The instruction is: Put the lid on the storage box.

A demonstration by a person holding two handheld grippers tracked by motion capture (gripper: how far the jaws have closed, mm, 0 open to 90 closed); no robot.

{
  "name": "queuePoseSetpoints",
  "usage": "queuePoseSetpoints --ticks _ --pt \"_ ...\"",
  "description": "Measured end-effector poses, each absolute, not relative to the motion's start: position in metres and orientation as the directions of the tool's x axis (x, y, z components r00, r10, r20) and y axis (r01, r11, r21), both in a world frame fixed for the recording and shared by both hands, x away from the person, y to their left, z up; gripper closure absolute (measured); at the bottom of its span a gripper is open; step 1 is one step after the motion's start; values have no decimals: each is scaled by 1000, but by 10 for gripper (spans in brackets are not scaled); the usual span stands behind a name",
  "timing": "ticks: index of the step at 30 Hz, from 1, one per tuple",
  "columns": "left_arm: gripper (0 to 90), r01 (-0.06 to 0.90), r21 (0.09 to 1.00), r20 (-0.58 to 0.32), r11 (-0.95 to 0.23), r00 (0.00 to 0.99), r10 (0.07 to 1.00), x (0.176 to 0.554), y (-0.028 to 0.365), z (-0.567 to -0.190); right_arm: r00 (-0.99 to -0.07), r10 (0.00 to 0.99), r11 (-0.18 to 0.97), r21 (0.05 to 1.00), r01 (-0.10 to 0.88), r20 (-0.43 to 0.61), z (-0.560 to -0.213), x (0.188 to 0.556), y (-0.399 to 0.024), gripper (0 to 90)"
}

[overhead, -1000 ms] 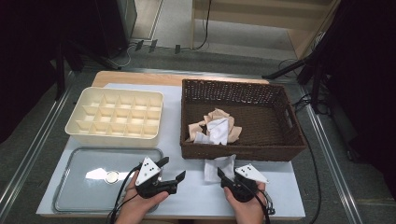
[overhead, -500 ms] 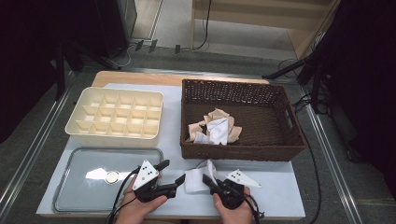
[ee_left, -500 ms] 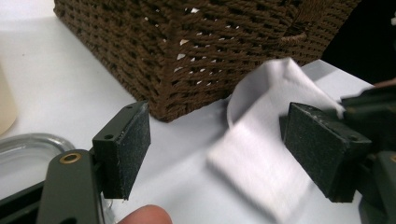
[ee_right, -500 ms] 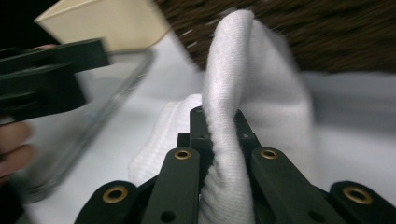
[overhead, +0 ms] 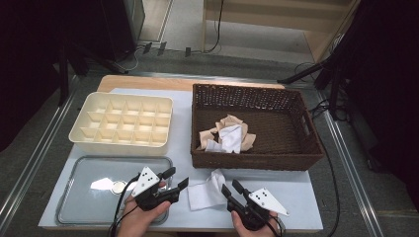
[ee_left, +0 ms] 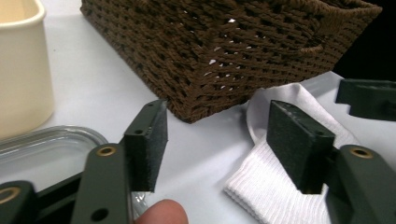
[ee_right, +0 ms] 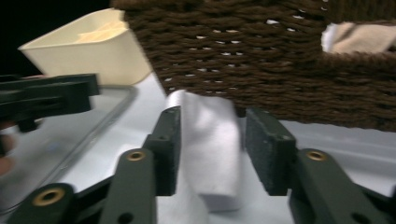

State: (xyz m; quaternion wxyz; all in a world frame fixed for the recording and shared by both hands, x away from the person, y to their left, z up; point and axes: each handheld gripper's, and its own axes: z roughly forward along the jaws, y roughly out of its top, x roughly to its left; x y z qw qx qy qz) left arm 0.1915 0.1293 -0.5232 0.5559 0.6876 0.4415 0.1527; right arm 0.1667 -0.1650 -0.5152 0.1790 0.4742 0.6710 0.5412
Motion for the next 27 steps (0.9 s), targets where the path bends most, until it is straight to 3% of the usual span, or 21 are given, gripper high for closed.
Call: queuePoseSetpoints --ticks 4,5,7,8,11,16,22,27 --pt "446 442 897 -284 7 563 776 191 131 -523 -525 811 12 889 457 259 -520 165 -153 574" --pt "450 442 897 -286 9 565 774 191 131 -523 -531 811 33 886 462 247 -522 165 -150 610" --pt "454 441 897 -288 10 568 770 190 131 -522 -546 806 74 876 476 229 -526 165 -148 788" --pt "456 438 899 -284 7 570 771 190 130 -522 -546 807 84 872 483 225 -526 166 -149 832" --pt "458 440 898 -283 2 576 767 190 130 -522 -507 814 14 864 504 283 -524 167 -159 874" --pt "460 443 897 -288 5 575 765 190 130 -522 -417 825 -126 843 522 381 -516 169 -187 872" --pt "458 443 896 -286 2 575 767 191 130 -523 -308 875 -172 834 525 374 -525 180 -219 844" --pt "455 444 896 -286 3 572 769 191 131 -523 -271 920 -134 878 460 282 -524 182 -225 664"
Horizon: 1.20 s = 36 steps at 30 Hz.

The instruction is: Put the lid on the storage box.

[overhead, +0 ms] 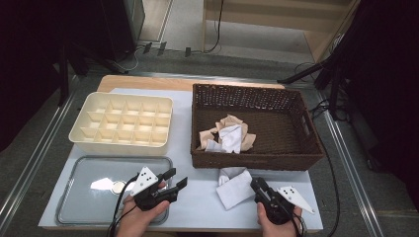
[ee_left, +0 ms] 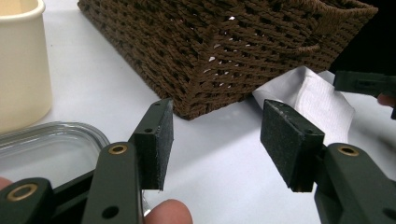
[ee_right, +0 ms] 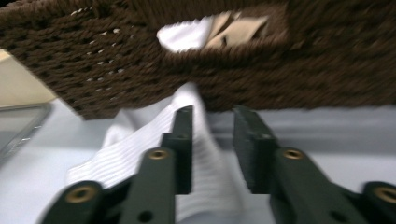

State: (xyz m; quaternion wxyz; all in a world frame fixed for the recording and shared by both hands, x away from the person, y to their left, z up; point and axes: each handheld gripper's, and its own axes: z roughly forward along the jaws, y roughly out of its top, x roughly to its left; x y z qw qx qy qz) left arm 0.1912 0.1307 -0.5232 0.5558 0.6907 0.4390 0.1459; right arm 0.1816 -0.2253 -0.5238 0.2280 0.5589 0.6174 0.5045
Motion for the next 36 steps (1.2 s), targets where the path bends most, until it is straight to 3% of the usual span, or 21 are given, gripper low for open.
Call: queuePoseSetpoints --ticks 5,8,11,15,20,24,26,30,36 --pt "454 443 896 -283 0 572 770 191 131 -523 -330 920 -67 914 399 211 -515 175 -208 577" --pt "453 444 896 -282 -3 574 769 191 131 -523 -379 888 -78 899 432 260 -516 172 -194 579" --pt "453 445 895 -285 0 573 768 191 131 -523 -412 881 -20 890 455 230 -525 175 -176 545" --pt "451 445 895 -281 -6 576 768 190 130 -524 -409 891 33 872 489 196 -540 186 -165 435" --pt "444 449 893 -274 -22 583 765 189 127 -525 -392 911 98 854 512 131 -541 193 -157 401" --pt "441 451 892 -274 -24 582 765 189 127 -526 -395 917 163 848 505 59 -541 190 -152 490" --pt "441 453 891 -275 -24 580 767 189 127 -526 -429 901 175 848 500 68 -541 191 -153 721" --pt "441 459 888 -281 -21 579 766 189 127 -526 -458 877 138 840 525 143 -542 193 -156 816" --pt "441 459 888 -283 -17 576 767 190 129 -526 -474 854 85 843 531 212 -538 189 -161 848"
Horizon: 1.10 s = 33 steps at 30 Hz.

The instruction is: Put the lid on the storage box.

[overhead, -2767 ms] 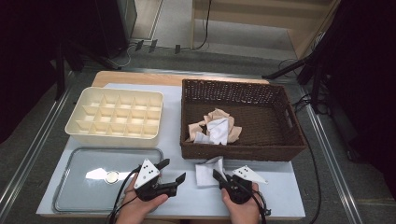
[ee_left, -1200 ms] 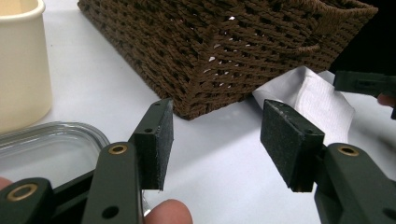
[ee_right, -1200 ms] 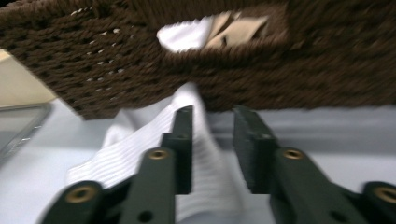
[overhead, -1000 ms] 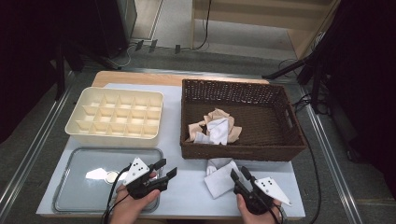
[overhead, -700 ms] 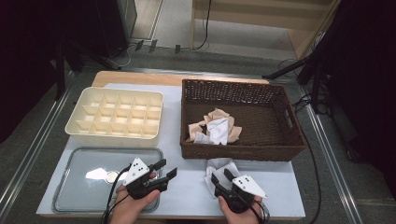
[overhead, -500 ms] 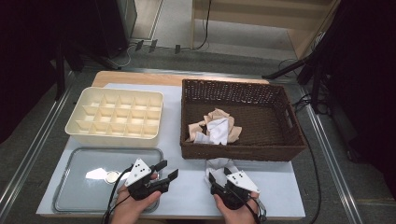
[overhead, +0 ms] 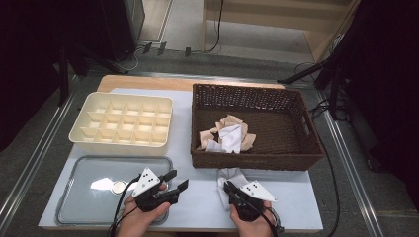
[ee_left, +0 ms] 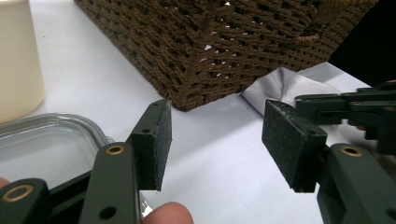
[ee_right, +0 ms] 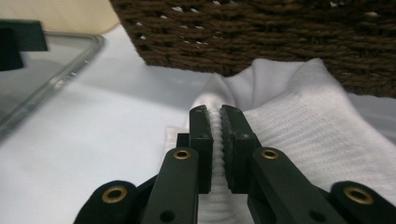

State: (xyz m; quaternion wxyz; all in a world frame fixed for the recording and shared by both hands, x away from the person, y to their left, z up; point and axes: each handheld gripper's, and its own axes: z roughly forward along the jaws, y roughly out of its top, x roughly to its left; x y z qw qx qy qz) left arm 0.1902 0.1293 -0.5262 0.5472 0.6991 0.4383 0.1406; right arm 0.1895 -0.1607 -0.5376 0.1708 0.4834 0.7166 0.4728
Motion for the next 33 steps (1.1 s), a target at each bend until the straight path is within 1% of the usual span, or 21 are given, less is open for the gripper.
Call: queuePoseSetpoints --ticks 5,9,10,11,13,15,17,18,19,20,22,23,25,27,29,31,33 --pt "441 458 889 -285 -10 570 771 191 132 -526 -502 820 30 856 516 274 -526 178 -153 847" --pt "440 458 889 -290 -3 568 770 191 133 -525 -519 807 25 862 507 282 -521 174 -147 836" --pt "439 458 889 -290 -3 567 771 191 134 -525 -519 811 29 867 497 270 -521 173 -147 810" --pt "437 458 889 -290 -2 567 771 191 134 -525 -515 821 34 879 475 246 -521 173 -148 734" --pt "431 458 889 -288 -2 563 774 191 135 -525 -504 831 25 890 456 235 -521 174 -149 595" --pt "413 455 890 -289 4 559 777 191 136 -525 -498 835 18 893 450 234 -520 175 -152 550" --pt "343 448 894 -285 3 564 775 191 136 -525 -496 830 -7 894 449 255 -518 176 -156 524" --pt "284 440 898 -273 -2 559 783 191 136 -525 -494 829 -16 894 449 263 -517 177 -157 503" --pt "228 435 900 -258 -12 556 790 192 136 -525 -489 833 -16 897 442 257 -516 177 -158 480" --pt "194 439 899 -253 -19 552 794 192 136 -526 -483 842 -12 902 432 243 -515 177 -159 457" --pt "138 447 894 -242 -31 540 806 193 138 -527 -471 849 -15 902 431 239 -514 178 -161 460" --pt "137 446 894 -232 -39 535 812 193 139 -527 -471 850 -12 901 434 238 -514 179 -161 441" --pt "92 448 893 -228 -40 527 818 194 142 -526 -466 861 17 903 429 205 -513 179 -162 405" --pt "62 443 895 -216 -53 534 818 194 145 -525 -463 861 11 902 431 211 -511 181 -163 340" --pt "23 445 892 -199 -75 538 819 195 149 -525 -460 865 17 904 428 201 -509 182 -165 326" --pt "23 450 888 -188 -89 534 824 196 152 -527 -461 865 17 906 423 199 -507 182 -167 308" --pt "23 441 890 -154 -117 532 833 197 155 -529 -461 865 19 907 420 196 -505 182 -168 303"
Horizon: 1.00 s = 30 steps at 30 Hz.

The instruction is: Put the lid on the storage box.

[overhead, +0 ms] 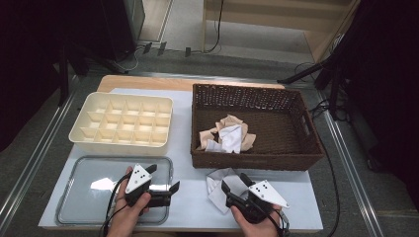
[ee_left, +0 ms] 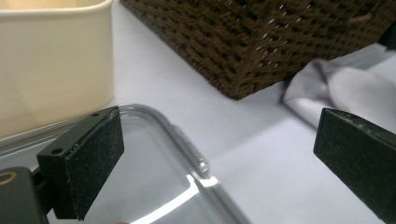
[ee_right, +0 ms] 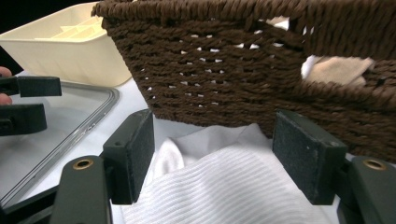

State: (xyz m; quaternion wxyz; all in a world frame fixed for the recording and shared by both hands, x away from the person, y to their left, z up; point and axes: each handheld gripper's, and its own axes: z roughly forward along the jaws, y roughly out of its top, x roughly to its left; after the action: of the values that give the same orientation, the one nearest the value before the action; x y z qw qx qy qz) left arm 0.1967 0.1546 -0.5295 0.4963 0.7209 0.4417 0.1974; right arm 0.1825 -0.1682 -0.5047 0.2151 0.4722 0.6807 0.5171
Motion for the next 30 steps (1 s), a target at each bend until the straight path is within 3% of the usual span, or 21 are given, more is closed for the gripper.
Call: queuePoseSetpoints --ticks 5,14,30 --pt "23 459 877 -132 -143 514 847 198 155 -539 -450 871 10 909 416 197 -500 184 -174 291" --pt "23 481 869 -180 -119 530 829 201 158 -543 -438 877 3 909 416 198 -492 186 -185 288" --pt "23 484 868 -191 -114 536 822 201 158 -543 -431 882 -6 921 389 188 -467 196 -195 289"
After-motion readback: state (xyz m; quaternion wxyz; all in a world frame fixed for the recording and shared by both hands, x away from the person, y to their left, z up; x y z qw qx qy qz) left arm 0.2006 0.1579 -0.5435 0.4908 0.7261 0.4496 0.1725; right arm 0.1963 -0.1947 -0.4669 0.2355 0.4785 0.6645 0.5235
